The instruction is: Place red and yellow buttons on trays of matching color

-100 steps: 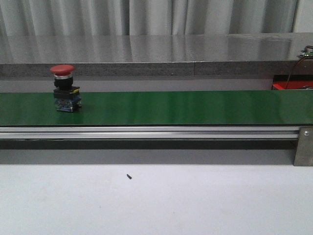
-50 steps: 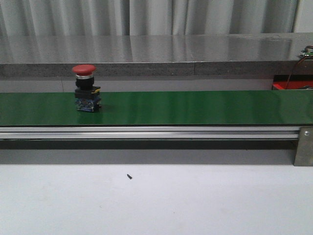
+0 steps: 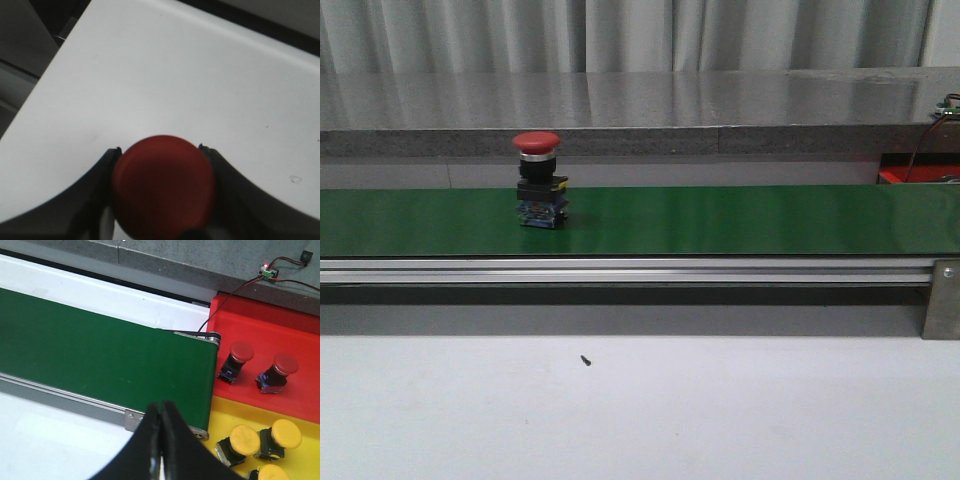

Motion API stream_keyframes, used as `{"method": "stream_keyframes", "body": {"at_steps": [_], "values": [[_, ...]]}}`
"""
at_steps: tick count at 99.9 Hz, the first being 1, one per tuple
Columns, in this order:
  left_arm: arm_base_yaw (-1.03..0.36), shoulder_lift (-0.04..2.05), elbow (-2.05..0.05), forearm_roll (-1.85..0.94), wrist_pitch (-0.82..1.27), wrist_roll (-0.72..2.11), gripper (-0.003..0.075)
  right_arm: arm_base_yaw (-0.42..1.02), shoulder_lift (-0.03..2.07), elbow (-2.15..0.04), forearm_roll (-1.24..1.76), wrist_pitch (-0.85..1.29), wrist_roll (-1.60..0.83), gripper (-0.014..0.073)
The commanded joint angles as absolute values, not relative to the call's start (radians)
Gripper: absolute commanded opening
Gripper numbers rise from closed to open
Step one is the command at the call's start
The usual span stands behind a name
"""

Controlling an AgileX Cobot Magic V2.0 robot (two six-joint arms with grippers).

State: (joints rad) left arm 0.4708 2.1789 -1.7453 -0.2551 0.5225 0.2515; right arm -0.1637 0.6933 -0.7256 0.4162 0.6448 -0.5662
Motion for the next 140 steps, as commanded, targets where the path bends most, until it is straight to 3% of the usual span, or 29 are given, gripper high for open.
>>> {"method": "stream_keyframes", "body": {"at_steps": [1,30,67,101,140], "values": [[0.466,2.054,-1.779,-0.281,0.517,0.244,0.0104,-0.164,0.69,-0.75,0.433,0.585,-0.575,-0.0096],[0.458,1.892,-1.689,-0.311,0.624,0.252,0.0104,-0.164,0.69,-0.75,0.433,0.585,-0.575,-0.0096],[0.351,1.636,-1.347,-0.328,0.503,0.278,0.0104,-0.164,0.69,-0.75,0.433,0.585,-0.575,-0.0096],[0.168,1.625,-1.33,-0.331,0.539,0.278,0.0104,-0.164,0.69,-0.75,0.433,0.585,-0.575,-0.0096],[0.134,1.629,-1.234,-0.352,0.481,0.276,0.0104,-0.164,0.69,-0.75,0.433,0.585,-0.575,-0.0096]]}}
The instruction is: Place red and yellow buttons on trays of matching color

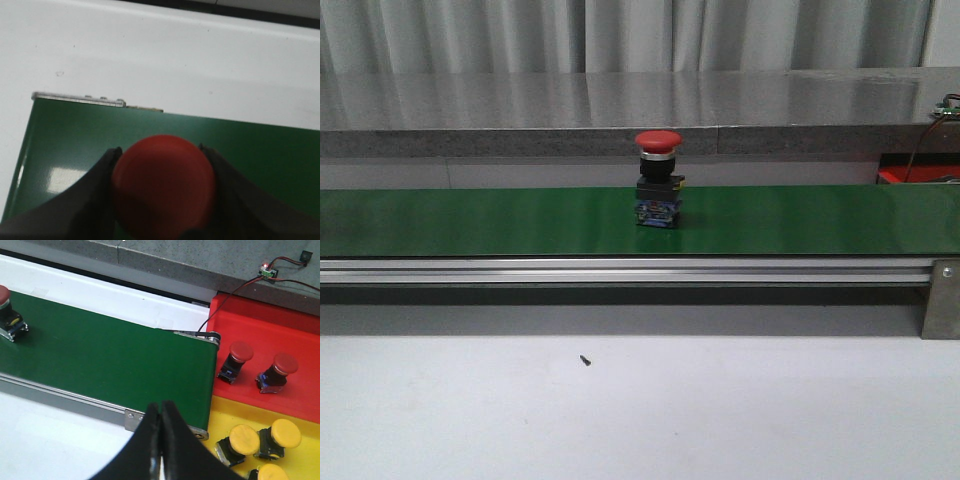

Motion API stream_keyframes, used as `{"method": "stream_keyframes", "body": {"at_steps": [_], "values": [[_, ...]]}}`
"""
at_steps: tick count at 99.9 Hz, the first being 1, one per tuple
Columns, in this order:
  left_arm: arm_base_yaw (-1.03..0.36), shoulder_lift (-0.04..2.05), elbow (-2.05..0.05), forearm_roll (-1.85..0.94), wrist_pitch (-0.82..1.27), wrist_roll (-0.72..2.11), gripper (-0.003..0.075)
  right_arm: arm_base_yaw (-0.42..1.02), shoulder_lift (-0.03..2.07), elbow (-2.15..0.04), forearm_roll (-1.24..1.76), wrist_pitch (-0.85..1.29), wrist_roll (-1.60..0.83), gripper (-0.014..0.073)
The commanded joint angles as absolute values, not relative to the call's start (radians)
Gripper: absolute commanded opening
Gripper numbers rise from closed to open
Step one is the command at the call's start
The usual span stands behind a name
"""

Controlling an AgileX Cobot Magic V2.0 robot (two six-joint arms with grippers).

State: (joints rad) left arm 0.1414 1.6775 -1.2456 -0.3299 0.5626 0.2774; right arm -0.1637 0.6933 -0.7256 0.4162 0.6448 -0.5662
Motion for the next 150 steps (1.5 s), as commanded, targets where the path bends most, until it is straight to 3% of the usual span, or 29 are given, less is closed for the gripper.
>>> {"method": "stream_keyframes", "body": {"at_steps": [1,36,46,63,72,115,150], "values": [[0.134,1.629,-1.229,-0.352,0.473,0.276,0.0104,-0.164,0.69,-0.75,0.433,0.585,-0.575,-0.0096],[0.134,1.629,-1.142,-0.352,0.401,0.278,0.0125,-0.164,0.69,-0.75,0.433,0.585,-0.575,-0.0096],[0.134,1.629,-1.142,-0.352,0.403,0.278,0.0228,-0.164,0.69,-0.75,0.433,0.585,-0.575,-0.0096],[0.134,1.629,-1.142,-0.352,0.405,0.278,0.052,-0.164,0.69,-0.75,0.433,0.585,-0.575,-0.0096],[0.134,1.629,-1.146,-0.354,0.403,0.278,0.0596,-0.164,0.69,-0.75,0.433,0.585,-0.575,-0.0096],[0.122,1.44,-1.212,-0.4,0.426,0.286,0.0601,-0.164,0.69,-0.75,0.433,0.585,-0.575,-0.0096],[0.013,1.218,-1.162,-0.4,0.488,0.329,0.0599,-0.164,0.69,-0.75,0.439,0.572,-0.575,-0.0096]]}}
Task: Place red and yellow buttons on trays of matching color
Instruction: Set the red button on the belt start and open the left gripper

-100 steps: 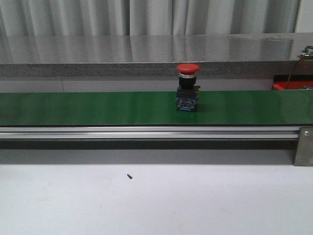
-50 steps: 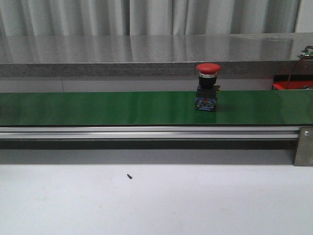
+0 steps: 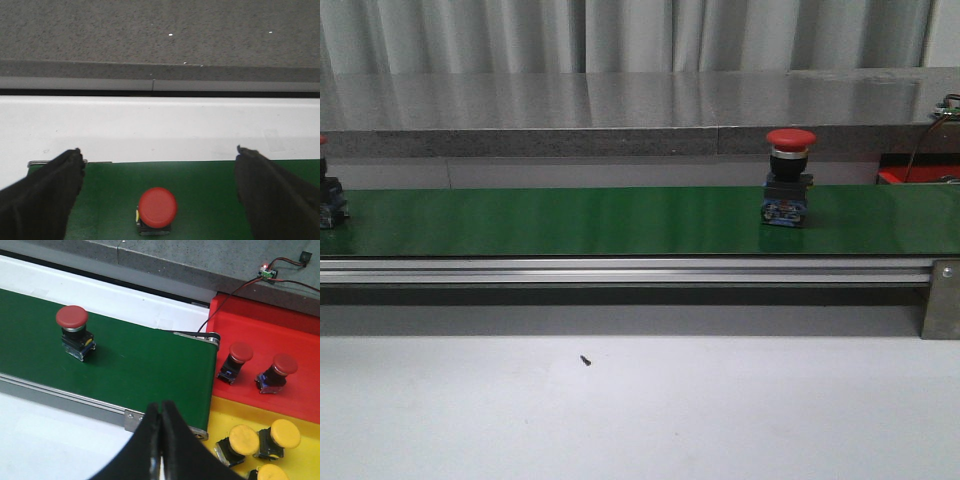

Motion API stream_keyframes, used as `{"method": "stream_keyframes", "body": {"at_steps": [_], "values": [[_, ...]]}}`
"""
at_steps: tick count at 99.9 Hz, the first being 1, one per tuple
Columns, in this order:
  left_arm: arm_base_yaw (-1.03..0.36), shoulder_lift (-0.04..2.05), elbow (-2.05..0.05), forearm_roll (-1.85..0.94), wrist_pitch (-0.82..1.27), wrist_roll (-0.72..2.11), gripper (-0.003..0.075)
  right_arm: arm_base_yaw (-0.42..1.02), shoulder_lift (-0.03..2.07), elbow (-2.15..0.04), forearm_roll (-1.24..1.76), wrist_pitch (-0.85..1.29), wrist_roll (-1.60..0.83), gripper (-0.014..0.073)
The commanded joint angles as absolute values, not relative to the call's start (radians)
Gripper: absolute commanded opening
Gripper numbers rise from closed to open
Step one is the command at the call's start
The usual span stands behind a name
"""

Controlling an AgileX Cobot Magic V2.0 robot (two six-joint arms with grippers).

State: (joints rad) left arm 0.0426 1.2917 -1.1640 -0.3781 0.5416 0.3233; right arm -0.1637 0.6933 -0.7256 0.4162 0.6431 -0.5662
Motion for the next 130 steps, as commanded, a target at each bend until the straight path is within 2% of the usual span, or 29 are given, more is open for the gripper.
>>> {"method": "stream_keyframes", "body": {"at_steps": [1,10,22,52,58,65,75,82,87,94,113,130], "values": [[0.009,1.208,-1.158,-0.4,0.488,0.329,0.0599,-0.164,0.691,-0.75,0.44,0.572,-0.575,-0.0096],[-0.01,1.147,-1.094,-0.4,0.451,0.329,0.0565,-0.164,0.691,-0.75,0.44,0.574,-0.575,-0.0096],[-0.017,1.048,-0.981,-0.392,0.372,0.333,0.0446,-0.164,0.692,-0.75,0.44,0.575,-0.575,-0.0096],[-0.017,0.781,-0.701,-0.392,0.296,0.333,-0.002,-0.164,0.694,-0.75,0.445,0.6,-0.575,-0.009],[-0.017,0.732,-0.664,-0.392,0.296,0.333,-0.0019,-0.164,0.694,-0.75,0.445,0.616,-0.575,-0.0065],[-0.017,0.68,-0.637,-0.392,0.296,0.333,-0.0019,-0.164,0.694,-0.75,0.448,0.634,-0.575,0.0016],[-0.017,0.635,-0.618,-0.392,0.296,0.333,-0.0019,-0.164,0.694,-0.75,0.466,0.641,-0.574,0.022],[-0.017,0.624,-0.614,-0.392,0.296,0.333,-0.0019,-0.164,0.694,-0.75,0.491,0.631,-0.574,0.041],[-0.017,0.624,-0.614,-0.392,0.297,0.333,-0.0019,-0.164,0.696,-0.75,0.507,0.622,-0.574,0.0514],[-0.017,0.624,-0.614,-0.392,0.297,0.333,-0.002,-0.164,0.711,-0.757,0.514,0.624,-0.569,0.0605],[-0.017,0.624,-0.614,-0.397,0.297,0.333,-0.002,-0.164,0.867,-0.844,0.514,0.699,-0.528,0.0619],[-0.017,0.624,-0.614,-0.401,0.297,0.333,-0.002,-0.164,1.09,-0.933,0.513,0.695,-0.529,0.0619]]}}
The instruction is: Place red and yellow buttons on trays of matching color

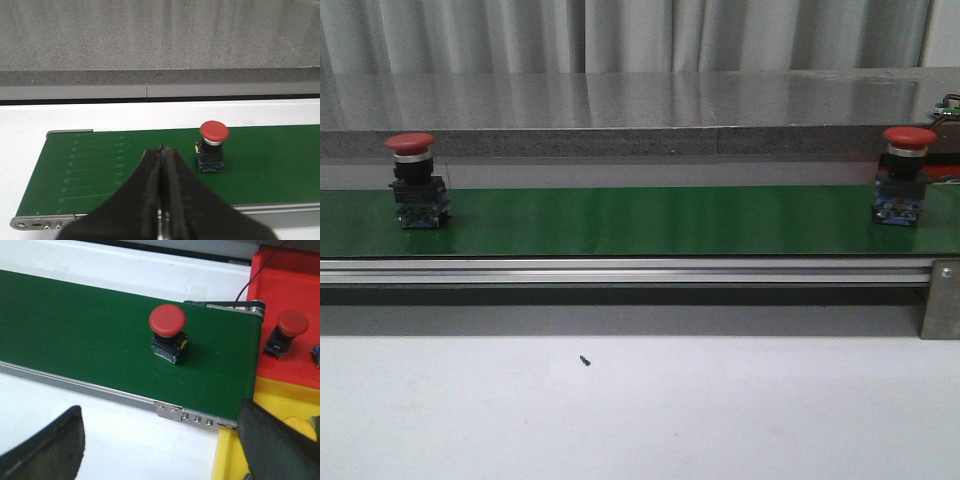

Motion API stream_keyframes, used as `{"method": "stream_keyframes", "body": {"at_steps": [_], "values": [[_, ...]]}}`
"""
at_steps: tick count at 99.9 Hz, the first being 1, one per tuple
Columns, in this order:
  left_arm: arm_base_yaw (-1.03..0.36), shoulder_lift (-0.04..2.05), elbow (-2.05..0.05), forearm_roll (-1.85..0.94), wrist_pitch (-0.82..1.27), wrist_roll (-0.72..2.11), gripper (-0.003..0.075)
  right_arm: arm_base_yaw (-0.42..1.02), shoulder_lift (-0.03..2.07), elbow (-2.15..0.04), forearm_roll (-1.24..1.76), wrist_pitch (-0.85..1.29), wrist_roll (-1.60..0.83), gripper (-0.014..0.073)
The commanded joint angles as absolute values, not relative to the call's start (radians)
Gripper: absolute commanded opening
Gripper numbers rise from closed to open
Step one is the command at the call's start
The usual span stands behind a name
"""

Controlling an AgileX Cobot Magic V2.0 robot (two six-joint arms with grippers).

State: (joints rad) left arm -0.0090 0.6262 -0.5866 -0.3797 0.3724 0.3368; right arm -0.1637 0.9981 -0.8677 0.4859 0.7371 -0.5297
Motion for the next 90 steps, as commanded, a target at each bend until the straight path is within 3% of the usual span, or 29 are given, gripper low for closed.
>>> {"method": "stream_keyframes", "body": {"at_steps": [1,21,66,75,90], "values": [[-0.017,0.624,-0.614,-0.401,0.297,0.333,-0.002,-0.164,1.099,-0.94,0.513,0.697,-0.529,0.0619],[-0.017,0.624,-0.614,-0.416,0.297,0.333,-0.0019,-0.163,1.323,-1.041,0.513,0.698,-0.529,0.0619],[-0.017,0.625,-0.614,-0.418,0.297,0.333,-0.002,-0.163,1.615,-1.247,0.511,0.661,-0.556,0.0611],[-0.017,0.625,-0.614,-0.418,0.297,0.333,-0.002,-0.163,1.664,-1.267,0.51,0.69,-0.556,0.051],[-0.017,0.625,-0.614,-0.418,0.297,0.333,-0.002,-0.164,1.687,-1.268,0.509,0.745,-0.556,0.0155]]}}
